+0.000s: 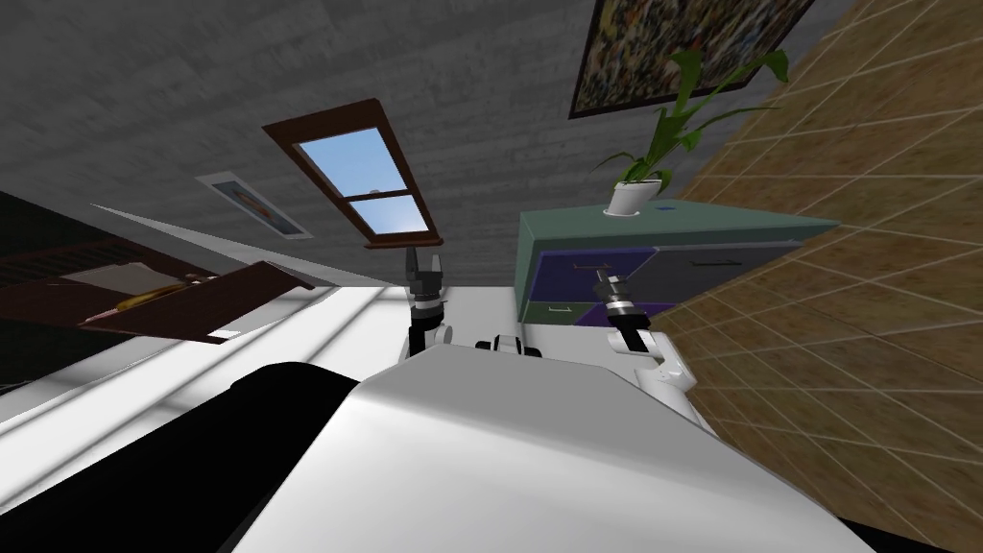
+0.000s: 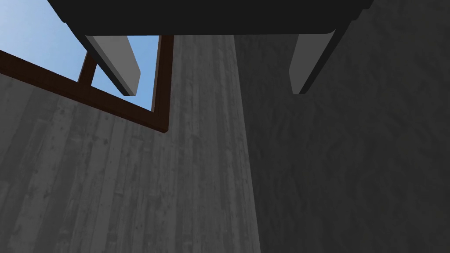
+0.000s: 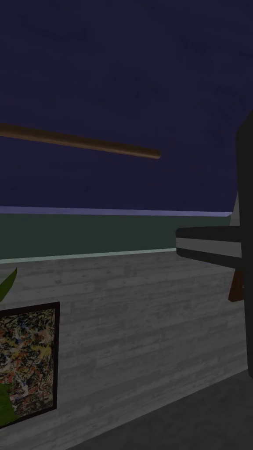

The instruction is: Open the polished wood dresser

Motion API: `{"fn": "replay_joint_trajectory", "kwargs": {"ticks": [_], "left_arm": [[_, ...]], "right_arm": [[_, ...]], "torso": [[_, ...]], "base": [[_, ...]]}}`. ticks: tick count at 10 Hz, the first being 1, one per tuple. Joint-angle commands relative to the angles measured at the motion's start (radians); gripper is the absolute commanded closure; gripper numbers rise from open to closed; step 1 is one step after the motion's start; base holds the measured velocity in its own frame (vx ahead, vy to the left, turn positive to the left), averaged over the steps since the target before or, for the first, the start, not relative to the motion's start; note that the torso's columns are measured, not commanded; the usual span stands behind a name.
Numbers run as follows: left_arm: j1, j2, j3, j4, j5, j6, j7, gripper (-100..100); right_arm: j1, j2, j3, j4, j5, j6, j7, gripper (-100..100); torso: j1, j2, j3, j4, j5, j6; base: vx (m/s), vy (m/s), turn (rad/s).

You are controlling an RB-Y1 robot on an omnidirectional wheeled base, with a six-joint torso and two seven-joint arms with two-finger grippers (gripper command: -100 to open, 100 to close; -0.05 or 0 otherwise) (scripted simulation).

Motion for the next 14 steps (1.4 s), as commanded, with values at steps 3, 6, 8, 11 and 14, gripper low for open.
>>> {"fn": "replay_joint_trajectory", "kwargs": {"ticks": [3,6,8,11,14], "left_arm": [[0.001,0.000,0.000,0.000,0.000,0.000,0.000,0],[0.000,0.000,0.000,0.000,0.000,0.000,0.000,0],[0.000,0.000,0.000,0.000,0.000,0.000,0.000,0],[0.000,0.000,0.000,0.000,0.000,0.000,0.000,0],[0.000,0.000,0.000,0.000,0.000,0.000,0.000,0]], "right_arm": [[0.027,0.041,0.024,0.053,0.014,-0.023,0.023,-100],[0.014,0.027,0.023,0.063,0.016,-0.007,0.007,-100],[0.017,0.036,0.024,0.067,0.016,-0.017,0.017,100],[0.024,0.022,0.028,0.057,0.015,-0.015,0.003,100],[0.028,0.017,0.034,0.062,0.015,-0.013,-0.003,100]], "torso": [[0.000,-0.001,-0.001,-0.001,0.000,0.000],[-0.001,0.012,0.007,0.003,0.000,0.001],[0.000,0.009,0.005,0.002,0.000,0.001],[0.001,0.017,0.010,0.006,0.002,0.002],[0.002,0.012,0.006,0.007,0.004,0.002]], "base": [[0.144,0.014,0.037],[0.087,0.013,0.033],[0.022,0.009,0.007],[-0.142,0.007,-0.020],[-0.157,0.008,-0.019]]}}
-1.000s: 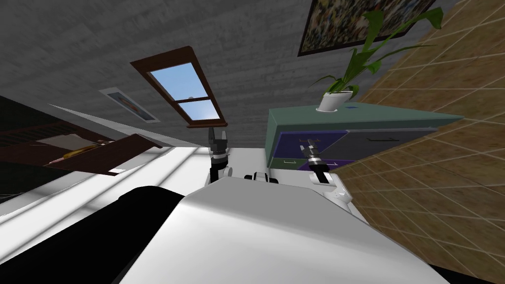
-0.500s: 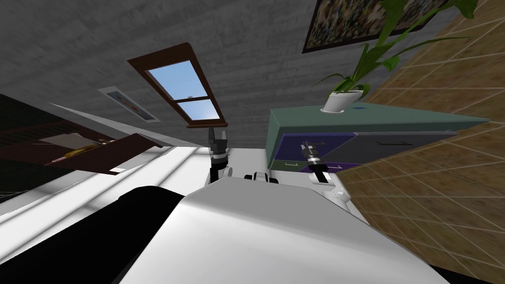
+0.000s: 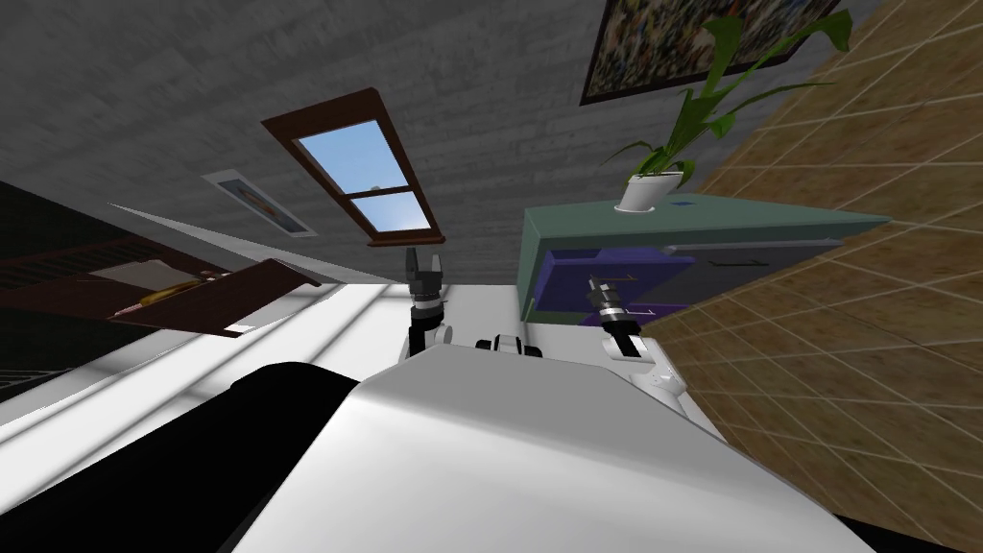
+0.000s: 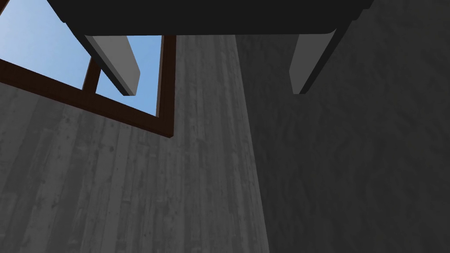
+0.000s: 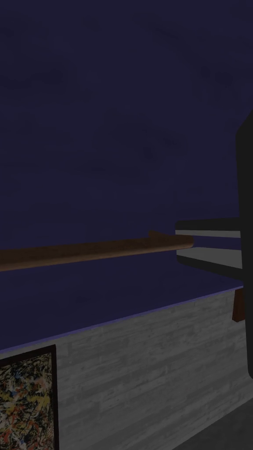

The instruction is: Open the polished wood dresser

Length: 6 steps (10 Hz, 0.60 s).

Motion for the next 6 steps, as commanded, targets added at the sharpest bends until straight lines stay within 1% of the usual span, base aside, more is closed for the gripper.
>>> {"fn": "replay_joint_trajectory", "kwargs": {"ticks": [1,4,5,6], "left_arm": [[0.000,0.000,0.000,0.000,0.000,0.000,0.000,0],[0.000,0.000,0.000,0.000,0.000,0.000,0.000,0],[0.000,0.000,0.000,0.000,0.000,0.000,0.000,0],[0.000,0.000,0.000,0.000,0.000,0.000,0.000,0]], "right_arm": [[0.008,-0.005,0.004,-0.007,-0.002,-0.003,-0.005,100],[0.013,-0.012,0.005,-0.021,-0.005,-0.008,-0.009,100],[0.014,-0.009,0.008,-0.011,-0.004,-0.005,-0.008,100],[0.005,-0.042,0.008,-0.014,-0.004,0.022,-0.042,-100]], "torso": [[0.000,-0.006,-0.004,-0.001,0.000,-0.001],[0.000,0.001,0.001,-0.001,-0.001,-0.001],[-0.001,0.001,0.000,-0.001,-0.001,-0.001],[0.000,-0.005,-0.003,-0.001,0.000,-0.001]], "base": [[-0.127,0.007,-0.041],[-0.190,-0.003,-0.035],[-0.091,-0.006,-0.002],[-0.048,0.016,0.051]]}}
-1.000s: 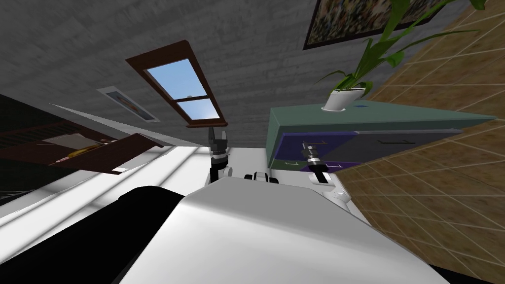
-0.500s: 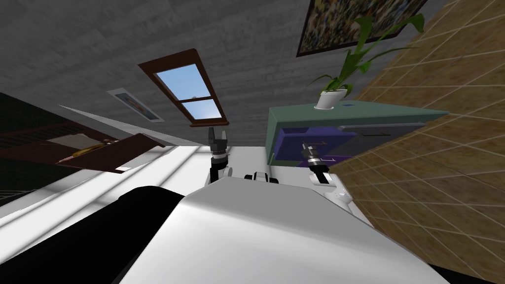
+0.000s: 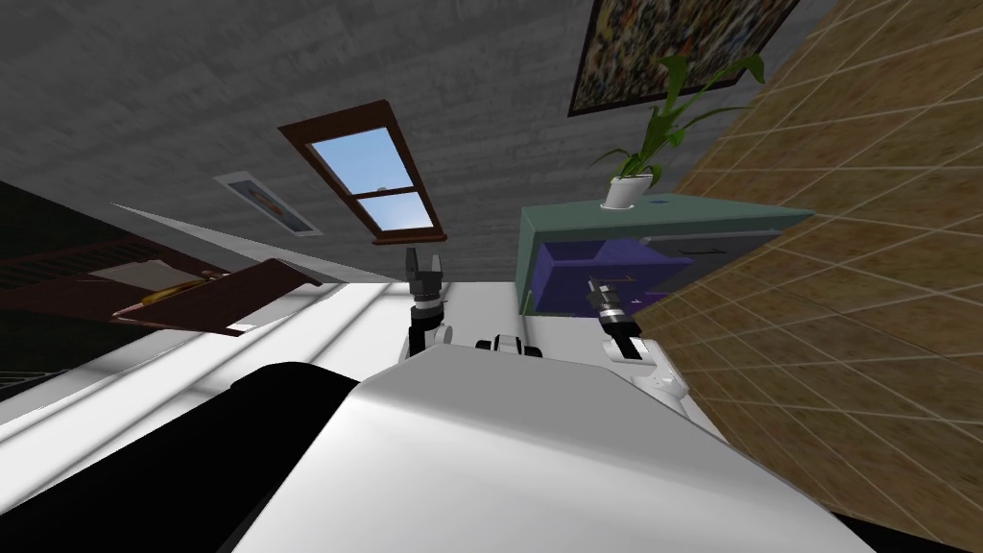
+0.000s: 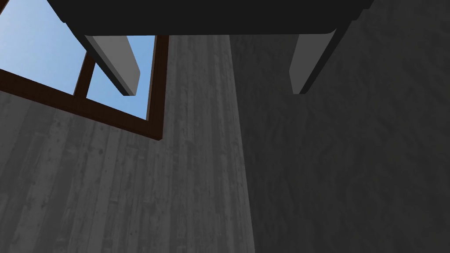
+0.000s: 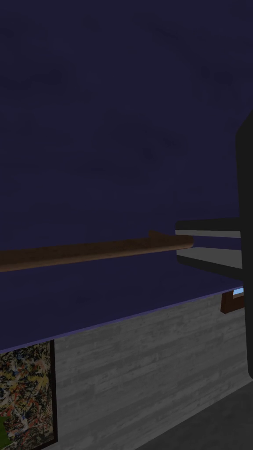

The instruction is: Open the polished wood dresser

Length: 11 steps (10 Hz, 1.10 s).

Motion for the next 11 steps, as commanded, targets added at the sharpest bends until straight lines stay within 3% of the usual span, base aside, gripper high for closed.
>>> {"fn": "replay_joint_trajectory", "kwargs": {"ticks": [1,8,9,10,11], "left_arm": [[0.000,0.000,0.000,0.000,0.000,0.000,0.000,0],[0.000,0.000,0.000,0.000,0.000,0.000,0.000,0],[0.000,0.000,0.000,0.000,0.000,0.000,0.000,0],[0.000,0.000,0.000,0.000,0.000,0.000,0.000,0],[0.000,0.000,0.000,0.000,0.000,0.000,0.000,0]], "right_arm": [[-0.019,-0.051,-0.003,-0.010,-0.001,0.041,-0.050,-100],[-0.064,-0.171,-0.009,-0.032,-0.003,0.137,-0.167,-100],[-0.057,-0.160,-0.006,-0.029,-0.003,0.128,-0.155,-100],[-0.056,-0.161,-0.006,-0.028,-0.003,0.132,-0.159,0],[-0.055,-0.161,-0.005,-0.027,-0.003,0.132,-0.159,0]], "torso": [[0.001,-0.003,-0.002,-0.003,-0.001,-0.001],[-0.002,0.000,0.000,-0.004,-0.004,-0.001],[-0.001,0.002,0.001,-0.002,-0.002,0.000],[-0.001,0.002,0.001,-0.002,-0.002,-0.001],[-0.001,0.001,0.001,-0.003,-0.003,-0.001]], "base": [[-0.053,0.034,0.044],[-0.037,0.031,0.030],[-0.015,0.011,0.006],[0.000,0.000,0.000],[0.000,0.000,0.000]]}}
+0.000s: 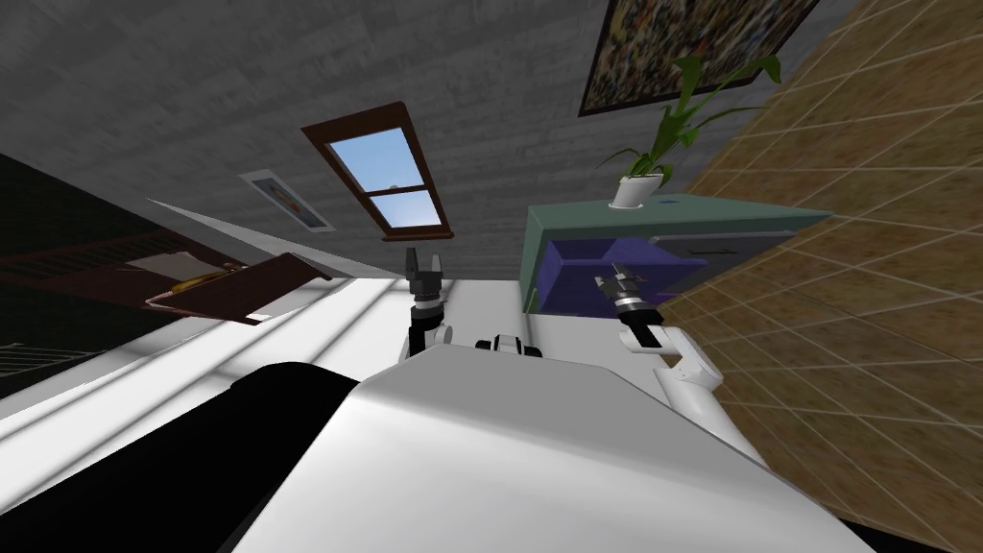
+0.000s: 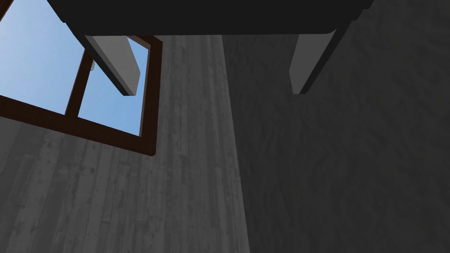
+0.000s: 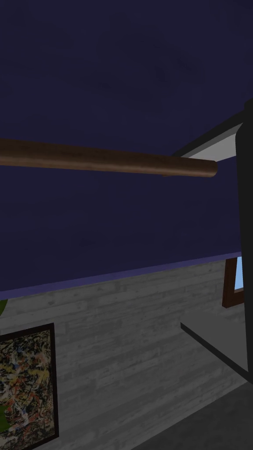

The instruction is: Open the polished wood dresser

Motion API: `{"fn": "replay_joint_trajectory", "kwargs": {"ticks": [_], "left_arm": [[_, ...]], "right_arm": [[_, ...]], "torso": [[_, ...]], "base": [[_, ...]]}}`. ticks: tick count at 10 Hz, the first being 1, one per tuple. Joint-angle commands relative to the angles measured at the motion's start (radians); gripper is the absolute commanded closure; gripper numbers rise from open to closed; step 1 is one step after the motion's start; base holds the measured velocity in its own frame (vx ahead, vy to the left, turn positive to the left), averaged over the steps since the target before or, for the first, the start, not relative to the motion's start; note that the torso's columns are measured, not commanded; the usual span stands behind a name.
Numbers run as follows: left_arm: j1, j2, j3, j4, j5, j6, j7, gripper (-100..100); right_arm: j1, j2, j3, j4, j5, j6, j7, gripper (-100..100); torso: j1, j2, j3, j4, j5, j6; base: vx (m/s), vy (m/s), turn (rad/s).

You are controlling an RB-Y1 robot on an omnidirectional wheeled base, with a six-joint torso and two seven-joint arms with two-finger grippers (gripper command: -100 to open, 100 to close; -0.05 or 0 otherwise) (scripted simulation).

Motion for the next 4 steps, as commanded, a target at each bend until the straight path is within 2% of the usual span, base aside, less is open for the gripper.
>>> {"fn": "replay_joint_trajectory", "kwargs": {"ticks": [1,4], "left_arm": [[0.000,0.000,0.000,0.000,0.000,0.000,0.000,0],[0.000,0.000,0.000,0.000,0.000,0.000,0.000,0]], "right_arm": [[0.001,0.000,0.000,0.001,0.000,0.000,0.000,0],[0.001,0.000,0.001,0.002,0.000,0.001,0.000,0]], "torso": [[0.000,0.000,0.000,0.000,0.000,0.000],[0.000,-0.001,0.000,-0.001,-0.001,0.000]], "base": [[0.000,0.000,0.000],[0.000,0.000,0.000]]}}
